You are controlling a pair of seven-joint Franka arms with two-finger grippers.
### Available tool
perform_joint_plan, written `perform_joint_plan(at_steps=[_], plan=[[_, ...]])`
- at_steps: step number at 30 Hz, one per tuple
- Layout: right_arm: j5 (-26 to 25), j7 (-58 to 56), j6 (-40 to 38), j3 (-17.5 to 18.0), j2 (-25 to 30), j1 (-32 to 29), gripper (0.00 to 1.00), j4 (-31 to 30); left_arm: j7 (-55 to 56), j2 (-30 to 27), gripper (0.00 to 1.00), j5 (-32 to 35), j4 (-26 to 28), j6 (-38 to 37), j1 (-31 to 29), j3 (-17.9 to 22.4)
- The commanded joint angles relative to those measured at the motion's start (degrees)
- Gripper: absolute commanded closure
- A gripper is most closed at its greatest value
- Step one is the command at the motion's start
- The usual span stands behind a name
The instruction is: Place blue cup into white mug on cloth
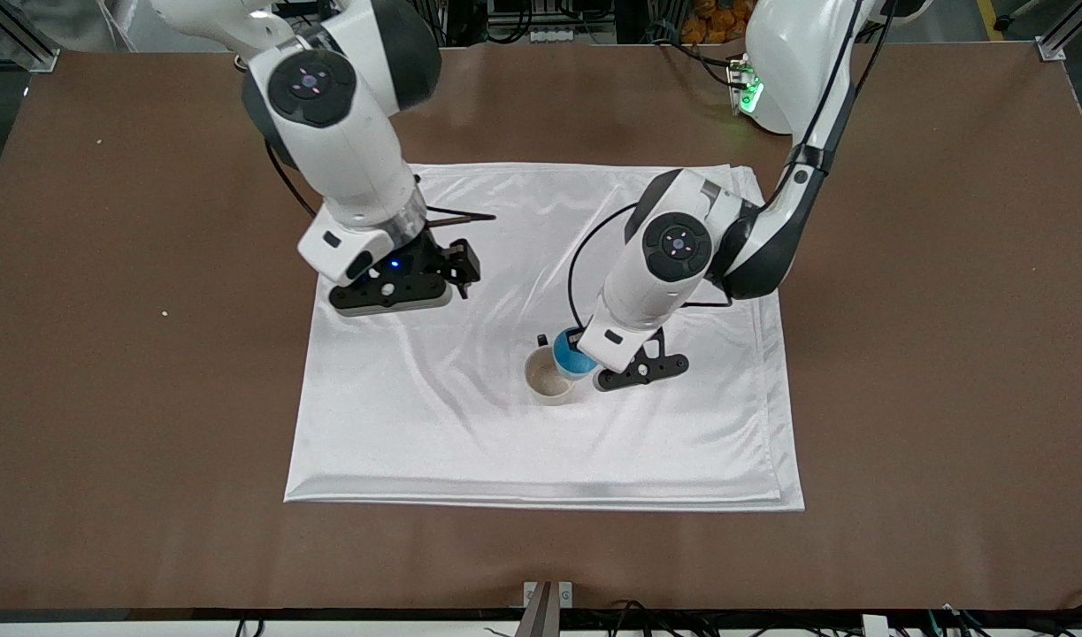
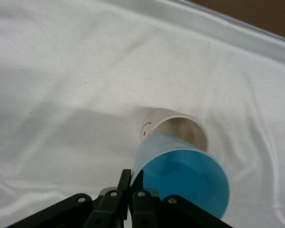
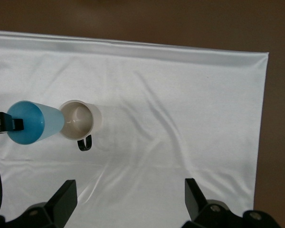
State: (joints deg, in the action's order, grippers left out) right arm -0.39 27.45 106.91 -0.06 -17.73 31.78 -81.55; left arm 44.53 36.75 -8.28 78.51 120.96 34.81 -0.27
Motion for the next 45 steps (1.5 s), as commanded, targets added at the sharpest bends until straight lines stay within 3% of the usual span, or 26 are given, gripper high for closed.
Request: perform_joint_plan(at_steps=[1,17,32,35,36,37,45], plan=[[-0.57,-2.22,-3.55,0.68,4.46,-3.2,0.0,-1.5,1.43,1.39,1.0,-1.04,-0.63,1.47,1.14,0.36],[0.04,-7.85,-14.01,0.5,9.91,-16.21,0.0,-1.24,1.87,3.86,1.0,-1.04,-0.55,5.42,1.66,0.27],[0.04,-14.09,-14.19,0.5,10.7,-27.11,0.0,-1.06,3.98,5.61,1.0,-0.95,-0.46,8.94,3.07,0.36],[0.13,-14.18,-13.93,0.68,10.61,-29.57,0.0,-1.06,3.54,5.61,0.62,-0.95,-0.46,8.94,2.89,0.36],[0.22,-14.35,-13.84,0.68,10.61,-30.01,0.0,-1.06,3.28,5.61,0.39,-1.04,-0.46,8.94,2.81,0.36],[0.22,-14.79,-13.66,0.68,10.53,-30.37,0.0,-1.15,2.84,5.61,0.01,-0.61,-0.28,8.94,2.81,0.45],[0.22,-17.78,-12.08,0.68,10.0,-31.95,0.0,-1.24,3.02,5.53,0.0,-0.25,-0.28,8.94,3.6,0.8]])
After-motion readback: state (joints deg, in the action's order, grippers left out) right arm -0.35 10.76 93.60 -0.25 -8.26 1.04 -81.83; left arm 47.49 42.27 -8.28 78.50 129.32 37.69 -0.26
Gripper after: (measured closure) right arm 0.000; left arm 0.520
